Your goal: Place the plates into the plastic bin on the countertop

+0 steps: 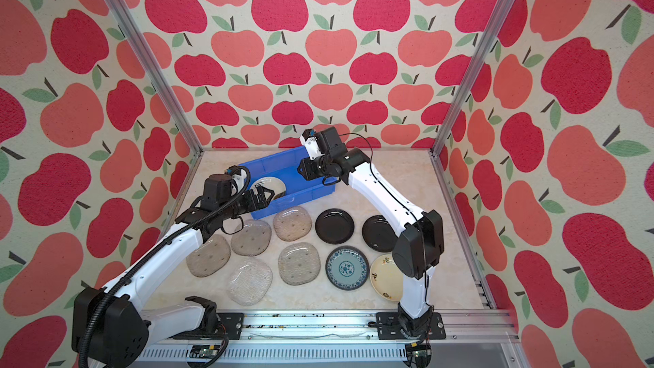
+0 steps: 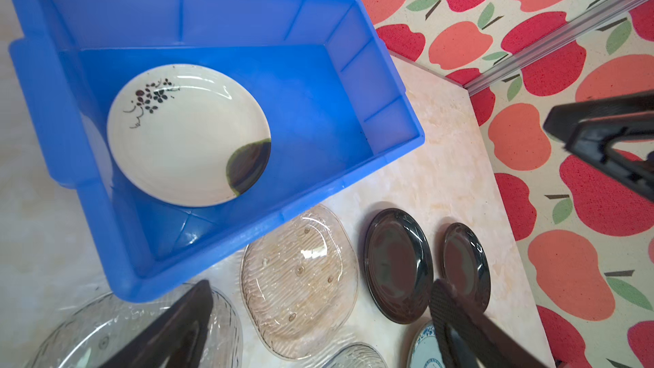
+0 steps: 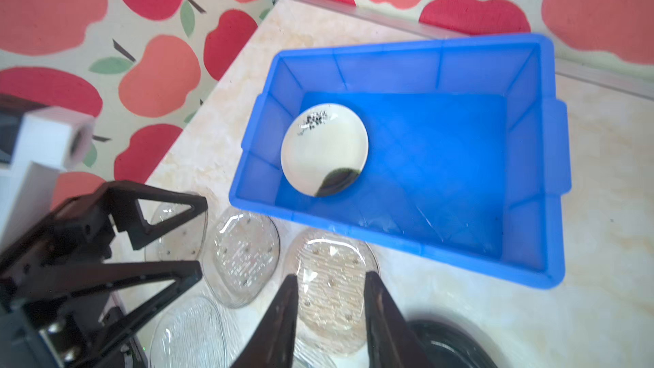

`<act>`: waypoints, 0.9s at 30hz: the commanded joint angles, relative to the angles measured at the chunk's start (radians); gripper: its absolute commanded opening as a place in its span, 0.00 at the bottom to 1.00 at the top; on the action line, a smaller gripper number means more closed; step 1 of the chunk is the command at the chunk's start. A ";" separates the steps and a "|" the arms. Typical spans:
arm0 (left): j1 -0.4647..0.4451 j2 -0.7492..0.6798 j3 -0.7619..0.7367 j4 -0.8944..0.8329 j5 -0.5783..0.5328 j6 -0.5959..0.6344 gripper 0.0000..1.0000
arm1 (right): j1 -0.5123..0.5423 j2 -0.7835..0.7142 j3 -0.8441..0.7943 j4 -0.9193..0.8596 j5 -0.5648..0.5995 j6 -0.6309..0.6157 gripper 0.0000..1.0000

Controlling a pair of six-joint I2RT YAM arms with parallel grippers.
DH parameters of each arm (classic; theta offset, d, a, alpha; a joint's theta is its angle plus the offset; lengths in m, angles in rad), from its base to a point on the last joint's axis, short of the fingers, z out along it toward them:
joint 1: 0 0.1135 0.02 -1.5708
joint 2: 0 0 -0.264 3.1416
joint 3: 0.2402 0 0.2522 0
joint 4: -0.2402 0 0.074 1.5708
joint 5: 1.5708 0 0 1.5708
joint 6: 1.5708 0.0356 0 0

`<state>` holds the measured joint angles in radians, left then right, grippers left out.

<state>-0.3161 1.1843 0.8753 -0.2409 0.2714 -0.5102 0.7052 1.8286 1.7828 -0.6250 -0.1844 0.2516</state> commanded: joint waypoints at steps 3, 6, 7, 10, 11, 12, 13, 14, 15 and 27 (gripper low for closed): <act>-0.073 -0.006 -0.087 -0.022 -0.027 -0.095 0.97 | 0.013 -0.030 -0.223 0.039 0.002 -0.019 0.27; -0.103 0.009 -0.113 -0.002 -0.022 -0.109 0.97 | 0.013 -0.006 -0.280 0.073 -0.007 -0.017 0.25; -0.114 0.006 -0.124 0.006 -0.027 -0.112 0.97 | 0.013 0.003 -0.296 0.090 -0.010 -0.016 0.25; -0.118 0.003 -0.155 0.033 -0.023 -0.128 0.97 | 0.013 0.041 -0.319 0.127 -0.013 -0.019 0.30; -0.118 0.004 -0.161 0.039 -0.022 -0.131 0.97 | 0.013 0.056 -0.319 0.129 -0.016 -0.020 0.31; -0.118 0.003 -0.169 0.050 -0.019 -0.132 0.97 | 0.013 0.072 -0.318 0.136 -0.020 -0.021 0.33; -0.118 0.001 -0.175 0.061 -0.018 -0.134 0.97 | 0.013 0.087 -0.321 0.145 -0.026 -0.020 0.34; -0.118 -0.001 -0.184 0.070 -0.019 -0.136 0.97 | 0.014 0.098 -0.325 0.156 -0.030 -0.019 0.34; -0.118 -0.004 -0.192 0.077 -0.023 -0.137 0.97 | 0.013 0.112 -0.326 0.161 -0.036 -0.017 0.34; -0.117 0.015 -0.245 0.167 -0.018 -0.165 0.97 | 0.016 0.198 -0.378 0.246 -0.068 0.014 0.29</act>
<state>-0.4324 1.1923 0.6403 -0.1051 0.2611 -0.6647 0.7136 2.0060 1.4239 -0.4175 -0.2279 0.2447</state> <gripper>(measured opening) 0.973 0.289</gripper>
